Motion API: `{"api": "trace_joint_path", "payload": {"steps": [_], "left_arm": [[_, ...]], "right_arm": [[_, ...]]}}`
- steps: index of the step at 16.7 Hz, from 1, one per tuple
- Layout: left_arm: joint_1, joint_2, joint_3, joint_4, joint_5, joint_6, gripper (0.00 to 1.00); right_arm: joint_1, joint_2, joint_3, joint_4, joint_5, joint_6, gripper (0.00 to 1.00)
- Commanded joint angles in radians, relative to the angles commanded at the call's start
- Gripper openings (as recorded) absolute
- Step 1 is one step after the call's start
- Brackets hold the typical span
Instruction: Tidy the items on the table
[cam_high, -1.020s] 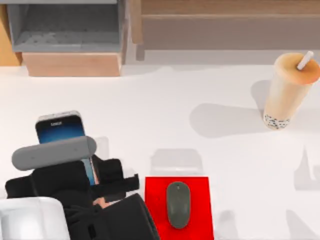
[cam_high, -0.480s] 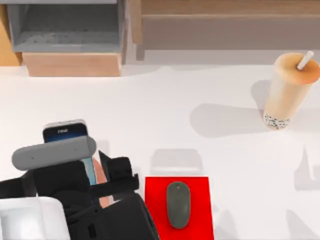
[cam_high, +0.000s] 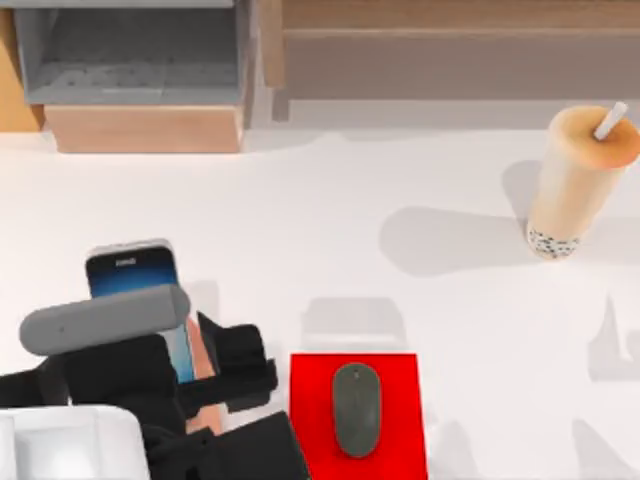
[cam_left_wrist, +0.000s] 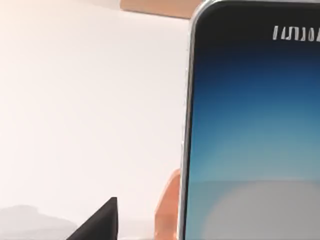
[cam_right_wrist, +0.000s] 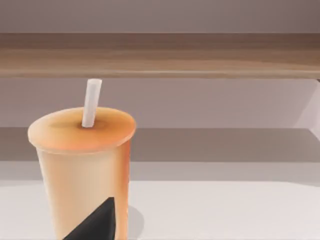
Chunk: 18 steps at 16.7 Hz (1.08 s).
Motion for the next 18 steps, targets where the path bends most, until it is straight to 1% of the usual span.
{"api": "trace_joint_path", "payload": {"steps": [6,8,13,15,16,18], "left_arm": [[-0.101,0.031,0.025,-0.190,-0.007,-0.219,1.00],[-0.114,0.034,0.028,-0.214,-0.008,-0.246,1.00],[-0.109,0.031,0.025,-0.213,-0.007,-0.246,1.00],[-0.101,0.004,0.022,-0.192,0.022,-0.219,1.00],[-0.090,-0.023,0.017,-0.171,0.051,-0.193,1.00],[-0.049,-0.106,-0.002,-0.106,0.138,-0.113,1.00]], "right_arm": [[0.000,0.000,0.000,0.000,0.000,0.000,1.00],[0.000,0.000,0.000,0.000,0.000,0.000,1.00],[0.000,0.000,0.000,0.000,0.000,0.000,1.00],[0.000,0.000,0.000,0.000,0.000,0.000,1.00],[0.000,0.000,0.000,0.000,0.000,0.000,1.00],[0.000,0.000,0.000,0.000,0.000,0.000,1.00]]}}
